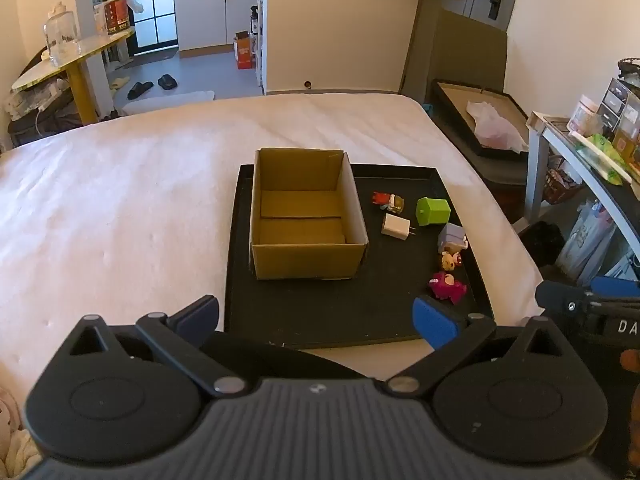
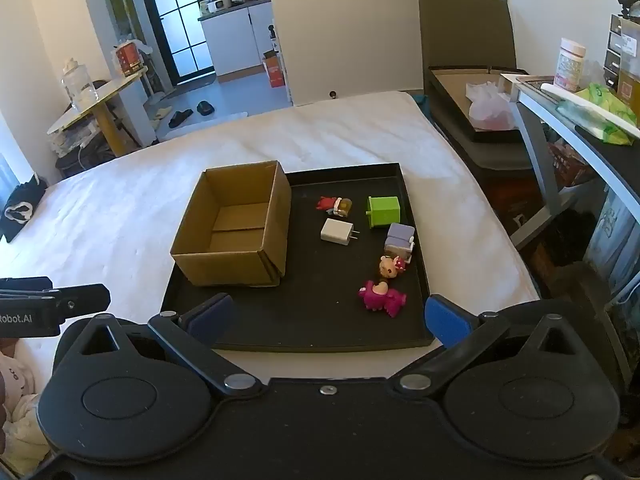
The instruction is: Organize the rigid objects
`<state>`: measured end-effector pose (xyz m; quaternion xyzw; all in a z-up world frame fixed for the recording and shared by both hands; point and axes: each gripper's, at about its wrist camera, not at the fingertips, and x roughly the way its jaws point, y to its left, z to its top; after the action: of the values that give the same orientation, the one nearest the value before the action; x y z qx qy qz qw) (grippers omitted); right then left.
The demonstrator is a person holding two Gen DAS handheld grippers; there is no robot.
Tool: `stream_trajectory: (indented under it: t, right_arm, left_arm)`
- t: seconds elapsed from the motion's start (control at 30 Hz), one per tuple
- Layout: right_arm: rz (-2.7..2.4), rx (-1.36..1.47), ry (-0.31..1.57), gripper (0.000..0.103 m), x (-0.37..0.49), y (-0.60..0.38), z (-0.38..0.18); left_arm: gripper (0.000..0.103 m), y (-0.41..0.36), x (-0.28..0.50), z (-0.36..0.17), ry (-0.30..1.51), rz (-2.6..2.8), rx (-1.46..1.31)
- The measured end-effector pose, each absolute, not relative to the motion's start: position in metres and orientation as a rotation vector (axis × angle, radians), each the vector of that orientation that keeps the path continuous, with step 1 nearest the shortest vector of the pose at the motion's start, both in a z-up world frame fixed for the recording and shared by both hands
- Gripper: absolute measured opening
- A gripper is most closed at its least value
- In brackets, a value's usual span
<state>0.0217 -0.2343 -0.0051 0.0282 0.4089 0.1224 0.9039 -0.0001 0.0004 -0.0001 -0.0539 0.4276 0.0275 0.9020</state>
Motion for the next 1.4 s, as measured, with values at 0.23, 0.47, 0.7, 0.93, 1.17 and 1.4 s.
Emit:
stream_trajectory:
  t: [0.23,0.47,0.7,0.93,1.17,1.4]
  right_arm:
    - [0.261,0.069,0.84,0.103,0.022,-0.236,-0.009]
    - [0.259,0.072,0.832,0.103,0.019,-0.235,-0.003]
    - [0.263,0.068,0.833,0.103,0.019,-0.233,-0.001]
    - [0.268,0.067,0.834,0.103,0.017,-0.232,-0.001]
    - [0.265,0.067,0.835,0.103,0.018,-0.233,-0.001]
    - [0.264,0.067,0.834,0.103,0.018,-0.233,-0.001]
  left_arm:
    - [0.102,-0.006,-0.003,0.002,0.877,0.074,-0.098]
    - [0.102,0.001,-0.003,0.002,0.872,0.076,-0.113]
    - [0.102,0.003,-0.005,0.001,0.869,0.076,-0.125]
    - [0.102,0.003,-0.006,0.003,0.864,0.067,-0.125]
    - [0.102,0.004,-0.007,0.005,0.862,0.063,-0.122]
    - [0.102,0.003,-0.007,0.006,0.865,0.064,-0.119]
